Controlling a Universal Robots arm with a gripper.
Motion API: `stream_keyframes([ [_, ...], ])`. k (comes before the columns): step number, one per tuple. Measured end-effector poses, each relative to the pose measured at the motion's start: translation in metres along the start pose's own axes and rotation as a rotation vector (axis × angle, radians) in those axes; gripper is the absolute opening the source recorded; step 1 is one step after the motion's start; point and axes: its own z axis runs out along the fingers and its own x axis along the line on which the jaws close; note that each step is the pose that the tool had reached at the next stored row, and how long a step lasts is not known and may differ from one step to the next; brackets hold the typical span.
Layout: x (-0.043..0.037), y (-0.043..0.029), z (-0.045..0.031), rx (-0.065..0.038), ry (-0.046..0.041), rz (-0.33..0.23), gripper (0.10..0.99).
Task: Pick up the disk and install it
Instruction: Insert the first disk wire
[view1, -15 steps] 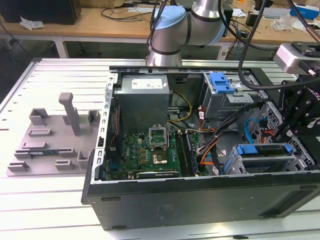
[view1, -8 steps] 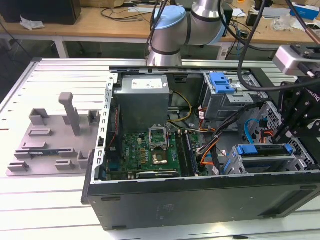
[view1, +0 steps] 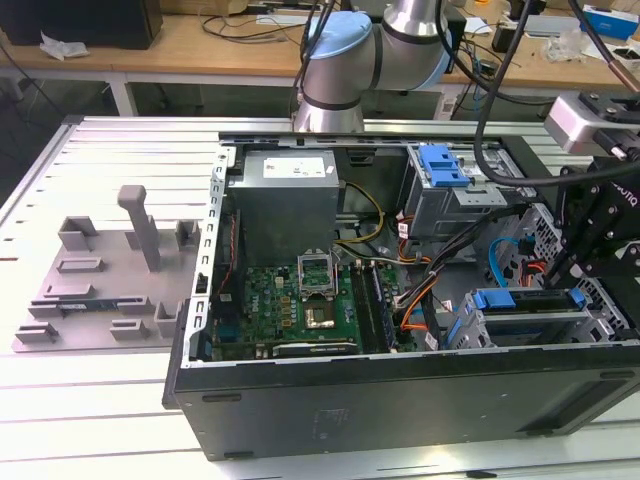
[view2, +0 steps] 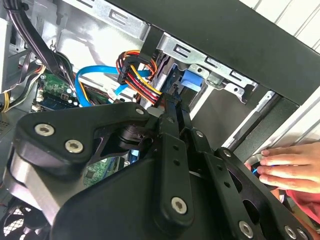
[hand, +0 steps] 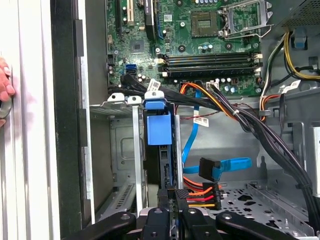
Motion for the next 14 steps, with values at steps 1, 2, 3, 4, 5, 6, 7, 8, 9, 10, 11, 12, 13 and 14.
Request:
stream_keyframes([
  [1, 0.0, 0.0, 0.0005, 0.0, -0.0001, 0.0, 0.165],
  [2, 0.0, 0.0, 0.0009, 0.0, 0.0, 0.0, 0.165],
  [3, 0.0, 0.0, 0.0014, 0.0, 0.0, 0.0, 0.165],
  [4, 0.0, -0.0001, 0.0017, 0.0, 0.0001, 0.0, 0.165],
  [5, 0.0, -0.0001, 0.0021, 0.0, 0.0001, 0.0, 0.165],
  [6, -0.0001, -0.0001, 0.0024, 0.0, 0.0001, 0.0, 0.165],
  [7, -0.0001, -0.0001, 0.003, 0.0, 0.0, 0.0, 0.165],
  [8, -0.0001, -0.0001, 0.0034, 0.0, 0.0001, 0.0, 0.165],
  [9, -0.0001, -0.0001, 0.004, 0.0, 0.0001, 0.0, 0.165],
  [10, -0.0001, -0.0001, 0.0044, 0.0, 0.0001, 0.0, 0.165],
  [11, -0.0001, -0.0002, 0.0047, 0.0, 0.0001, 0.0, 0.165],
  [12, -0.0001, -0.0002, 0.0052, 0.0, 0.0, 0.0, 0.165],
  [13, -0.0001, -0.0002, 0.0055, 0.0, 0.0001, 0.0, 0.165],
  [14, -0.0001, -0.0002, 0.0061, 0.0, 0.0, 0.0, 0.165],
])
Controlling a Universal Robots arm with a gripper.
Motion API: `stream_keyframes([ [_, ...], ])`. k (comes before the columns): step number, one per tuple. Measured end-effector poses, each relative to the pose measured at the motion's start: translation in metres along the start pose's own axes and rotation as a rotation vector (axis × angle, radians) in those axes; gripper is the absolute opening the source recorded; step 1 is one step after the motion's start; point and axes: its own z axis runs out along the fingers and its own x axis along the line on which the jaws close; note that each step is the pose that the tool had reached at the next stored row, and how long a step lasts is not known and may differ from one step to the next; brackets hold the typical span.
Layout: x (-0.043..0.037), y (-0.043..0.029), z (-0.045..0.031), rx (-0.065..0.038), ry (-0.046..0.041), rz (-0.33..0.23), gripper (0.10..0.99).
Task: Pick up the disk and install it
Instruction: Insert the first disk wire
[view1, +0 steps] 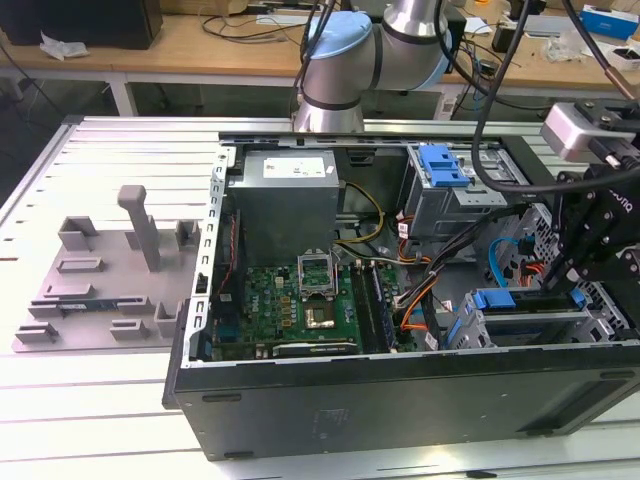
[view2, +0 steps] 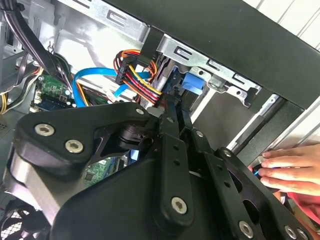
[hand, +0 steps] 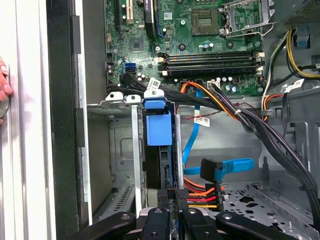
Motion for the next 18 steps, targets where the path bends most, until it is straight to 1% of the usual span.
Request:
stream_keyframes([
  [18, -0.0002, -0.0002, 0.0064, 0.0, 0.0001, 0.0, 0.165],
])
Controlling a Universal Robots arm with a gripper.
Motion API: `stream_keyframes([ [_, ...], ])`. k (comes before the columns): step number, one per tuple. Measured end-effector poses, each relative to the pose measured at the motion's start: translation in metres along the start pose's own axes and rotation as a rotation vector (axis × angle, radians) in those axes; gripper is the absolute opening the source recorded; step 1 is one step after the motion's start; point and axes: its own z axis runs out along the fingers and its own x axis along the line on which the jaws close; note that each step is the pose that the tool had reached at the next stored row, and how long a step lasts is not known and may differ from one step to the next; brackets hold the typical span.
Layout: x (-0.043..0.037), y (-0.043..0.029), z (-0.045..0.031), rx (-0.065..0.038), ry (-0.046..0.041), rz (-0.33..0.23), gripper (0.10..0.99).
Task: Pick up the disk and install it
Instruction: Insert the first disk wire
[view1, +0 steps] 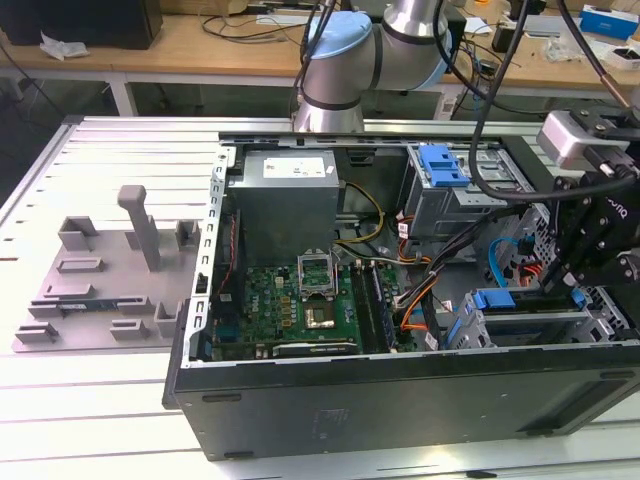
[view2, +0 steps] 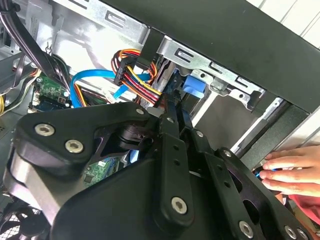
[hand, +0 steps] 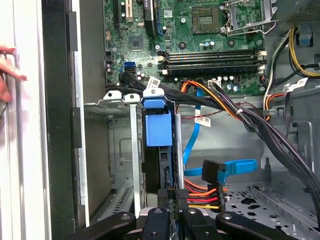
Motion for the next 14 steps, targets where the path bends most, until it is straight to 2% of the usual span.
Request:
stream_keyframes([
  [2, 0.0001, 0.0, 0.0004, 0.0, -0.0002, 0.0, 0.176],
  [4, 0.0001, 0.0, -0.0009, 0.0, -0.0003, 0.0, 0.302],
  [6, 0.0002, 0.0001, -0.0034, 0.0, -0.0002, 0.0, 0.302],
  [9, 0.0006, 0.0005, -0.0141, 0.0, -0.0001, 0.0, 0.302],
  [11, 0.0006, 0.0005, -0.0167, 0.0, 0.0001, 0.0, 0.302],
  [14, 0.0004, 0.0005, -0.0169, 0.0, 0.0007, 0.0, 0.302],
])
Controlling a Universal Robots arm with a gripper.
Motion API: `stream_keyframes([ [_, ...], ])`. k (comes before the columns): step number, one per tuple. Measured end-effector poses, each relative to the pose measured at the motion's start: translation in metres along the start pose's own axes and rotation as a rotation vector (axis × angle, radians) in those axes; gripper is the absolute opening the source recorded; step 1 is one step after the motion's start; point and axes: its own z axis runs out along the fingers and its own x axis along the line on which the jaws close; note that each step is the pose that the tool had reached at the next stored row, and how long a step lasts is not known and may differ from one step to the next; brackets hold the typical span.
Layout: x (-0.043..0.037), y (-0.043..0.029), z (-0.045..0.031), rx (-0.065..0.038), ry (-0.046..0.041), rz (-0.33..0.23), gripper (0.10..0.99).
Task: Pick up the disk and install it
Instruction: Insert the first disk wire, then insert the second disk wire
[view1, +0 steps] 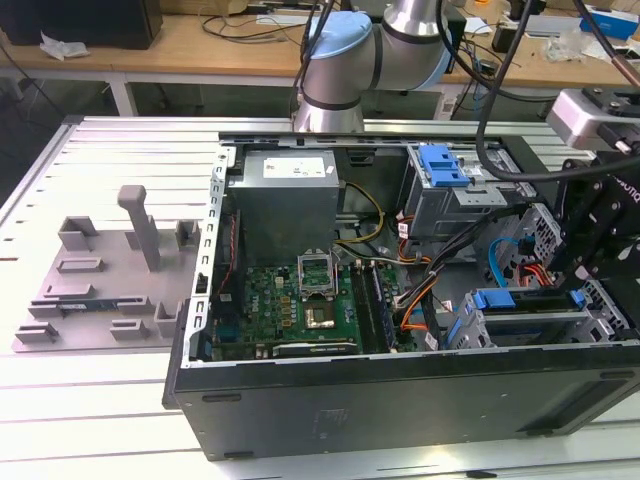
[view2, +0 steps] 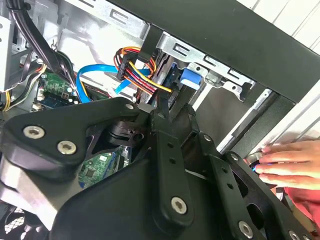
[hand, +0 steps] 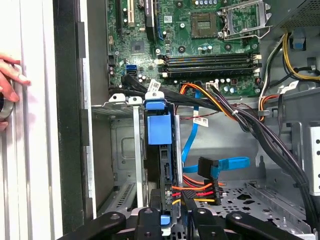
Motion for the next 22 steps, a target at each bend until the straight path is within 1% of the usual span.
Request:
stream_keyframes([
  [14, -0.0006, 0.0, 0.0001, 0.0, 0.0003, 0.0, 0.302],
  [15, -0.0006, 0.0001, -0.003, 0.0, 0.0025, 0.0, 0.302],
  [17, -0.0009, 0.0005, -0.012, 0.0, 0.0033, 0.0, 0.302],
  [18, -0.0043, 0.0007, -0.0165, 0.0, 0.0069, 0.0, 0.302],
  [19, -0.0068, 0.0009, -0.0182, 0.0, 0.0091, 0.0, 0.302],
  [20, -0.011, 0.0011, -0.0197, 0.001, 0.0123, 0.0, 0.302],
  [21, -0.0154, 0.0014, -0.021, 0.001, 0.0182, 0.001, 0.302],
  [22, -0.0204, 0.0016, -0.022, 0.001, 0.0276, 0.001, 0.302],
])
